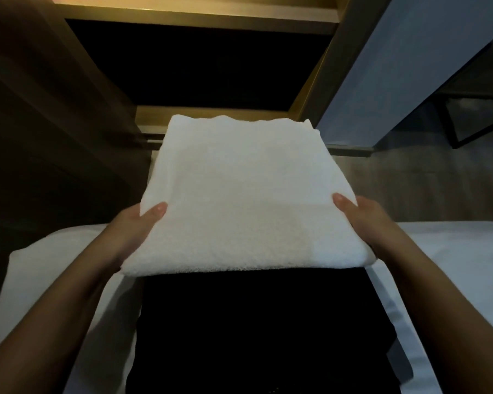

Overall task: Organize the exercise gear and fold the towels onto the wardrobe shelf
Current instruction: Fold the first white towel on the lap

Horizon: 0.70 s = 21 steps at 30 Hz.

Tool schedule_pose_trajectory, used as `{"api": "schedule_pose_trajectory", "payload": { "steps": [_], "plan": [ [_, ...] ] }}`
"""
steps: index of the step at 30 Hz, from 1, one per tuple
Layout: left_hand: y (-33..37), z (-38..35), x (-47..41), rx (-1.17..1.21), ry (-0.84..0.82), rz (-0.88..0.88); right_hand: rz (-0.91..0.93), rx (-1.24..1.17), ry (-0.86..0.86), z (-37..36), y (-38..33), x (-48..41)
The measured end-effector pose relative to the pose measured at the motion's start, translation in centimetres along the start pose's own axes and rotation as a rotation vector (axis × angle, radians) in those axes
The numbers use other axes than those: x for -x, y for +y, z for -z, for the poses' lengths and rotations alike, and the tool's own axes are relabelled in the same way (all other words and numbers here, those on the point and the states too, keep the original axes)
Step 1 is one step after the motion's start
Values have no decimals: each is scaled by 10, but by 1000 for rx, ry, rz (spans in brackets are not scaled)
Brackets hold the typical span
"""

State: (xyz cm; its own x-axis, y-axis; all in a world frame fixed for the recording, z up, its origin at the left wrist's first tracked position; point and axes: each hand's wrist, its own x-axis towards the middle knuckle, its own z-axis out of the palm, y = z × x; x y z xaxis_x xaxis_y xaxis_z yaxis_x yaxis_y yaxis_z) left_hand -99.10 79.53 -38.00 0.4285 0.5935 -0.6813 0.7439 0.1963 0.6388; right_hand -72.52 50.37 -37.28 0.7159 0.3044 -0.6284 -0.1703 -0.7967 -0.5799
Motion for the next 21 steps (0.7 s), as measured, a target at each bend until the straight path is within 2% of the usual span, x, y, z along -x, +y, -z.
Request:
{"api": "schedule_pose_trajectory", "payload": {
  "steps": [5,6,9,12,17,21],
  "plan": [
    [13,10,-6,55,-216,128,-157,-62,-133,2,-11,-7],
    [19,9,-11,65,-191,115,-168,-88,-120,2,-19,-11],
    [42,-8,-41,55,32,78,-126,-102,-25,-5,-47,-29],
    [54,-19,-64,-41,145,136,-87,-38,41,-11,-57,-43],
    [28,-12,-62,-92,131,198,-152,-58,22,-8,-30,-41],
    [46,-10,-73,-71,90,211,-186,-65,-68,-3,-47,-51]
  ]
}}
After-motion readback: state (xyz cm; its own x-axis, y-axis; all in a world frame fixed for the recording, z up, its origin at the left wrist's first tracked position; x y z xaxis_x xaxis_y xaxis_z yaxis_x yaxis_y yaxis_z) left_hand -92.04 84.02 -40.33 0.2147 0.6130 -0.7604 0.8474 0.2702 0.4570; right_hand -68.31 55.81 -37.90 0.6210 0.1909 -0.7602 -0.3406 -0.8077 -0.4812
